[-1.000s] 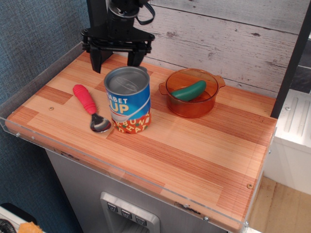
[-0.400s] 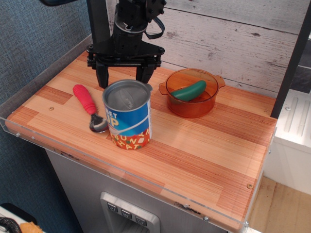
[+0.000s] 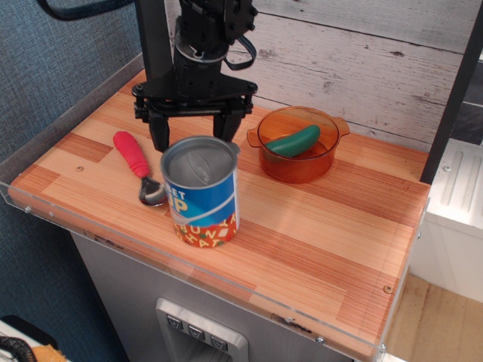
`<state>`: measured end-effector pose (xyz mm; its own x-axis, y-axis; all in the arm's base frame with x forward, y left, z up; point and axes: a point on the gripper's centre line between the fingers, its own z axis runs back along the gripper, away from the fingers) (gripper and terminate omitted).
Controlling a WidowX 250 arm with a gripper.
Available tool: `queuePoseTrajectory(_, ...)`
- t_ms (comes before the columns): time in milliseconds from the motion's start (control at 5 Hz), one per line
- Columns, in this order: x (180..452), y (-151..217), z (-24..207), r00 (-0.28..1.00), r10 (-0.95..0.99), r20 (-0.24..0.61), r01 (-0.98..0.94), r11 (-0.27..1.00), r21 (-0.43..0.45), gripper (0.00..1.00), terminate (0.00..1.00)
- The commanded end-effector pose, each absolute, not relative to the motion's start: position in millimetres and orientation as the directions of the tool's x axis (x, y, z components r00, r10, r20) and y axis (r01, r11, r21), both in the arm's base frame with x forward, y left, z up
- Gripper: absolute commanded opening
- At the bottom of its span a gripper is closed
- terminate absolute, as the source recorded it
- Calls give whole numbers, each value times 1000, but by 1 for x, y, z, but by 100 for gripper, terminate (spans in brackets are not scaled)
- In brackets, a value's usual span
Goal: Move the can to the right of the red utensil.
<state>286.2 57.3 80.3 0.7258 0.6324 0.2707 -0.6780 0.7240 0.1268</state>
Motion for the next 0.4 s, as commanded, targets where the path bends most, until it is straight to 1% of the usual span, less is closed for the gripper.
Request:
queuePoseTrajectory(0,270,42,100,731,610,305,-658,749,77,100,0)
queuePoseTrajectory(200,266,31,103,757,577,308,-623,779,72,100,0)
